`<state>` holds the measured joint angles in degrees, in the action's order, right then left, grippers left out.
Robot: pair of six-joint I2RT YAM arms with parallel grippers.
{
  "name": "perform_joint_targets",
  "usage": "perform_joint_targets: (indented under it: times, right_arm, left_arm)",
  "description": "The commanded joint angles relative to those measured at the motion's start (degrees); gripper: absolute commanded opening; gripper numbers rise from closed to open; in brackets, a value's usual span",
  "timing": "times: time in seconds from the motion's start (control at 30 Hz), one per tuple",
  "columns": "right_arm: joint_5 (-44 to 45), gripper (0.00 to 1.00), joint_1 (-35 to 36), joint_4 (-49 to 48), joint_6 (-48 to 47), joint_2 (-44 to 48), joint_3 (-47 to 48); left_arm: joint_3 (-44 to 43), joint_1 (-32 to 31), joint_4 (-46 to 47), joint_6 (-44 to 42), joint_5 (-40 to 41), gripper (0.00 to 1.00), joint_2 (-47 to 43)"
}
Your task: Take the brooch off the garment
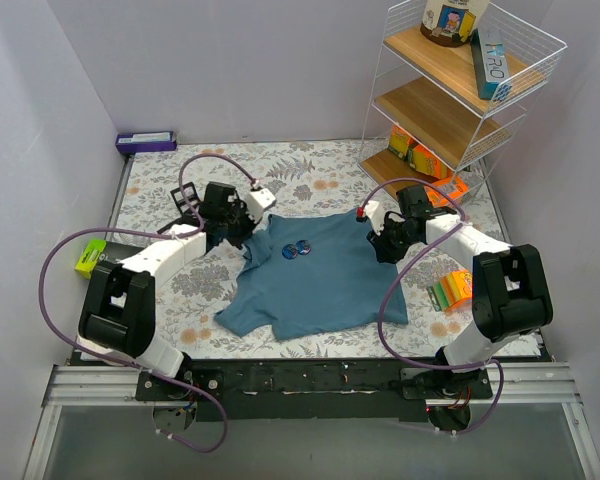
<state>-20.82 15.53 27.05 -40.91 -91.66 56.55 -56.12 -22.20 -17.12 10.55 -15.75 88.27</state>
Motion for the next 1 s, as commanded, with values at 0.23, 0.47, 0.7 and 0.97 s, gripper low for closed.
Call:
perform_joint_targets:
  times: [0.23, 0.47, 0.7, 0.97]
  right_arm:
    - [-0.7, 0.30, 1.0, 1.0, -0.7, 0.6, 2.1]
    - [-3.1, 0.30, 1.8, 0.8, -2.1, -2.1, 7.2]
    - [-11.1, 0.33, 5.8, -1.4, -8.1, -7.5, 15.2]
    - [-9.9, 0.32, 14.2, -6.5, -21.0, -15.6, 20.5]
  left_arm:
    - [-2.3, 8.0, 12.2, -1.8, 17.9, 0.00, 1.2]
    - [-2.8, 8.1, 16.8, 0.3, 23.9, 0.19, 2.6]
    - [-7.7, 8.1, 7.8, 7.6, 15.9, 0.59, 2.2]
    - [-7.5, 8.2, -3.2, 25.3, -13.3, 0.57, 5.2]
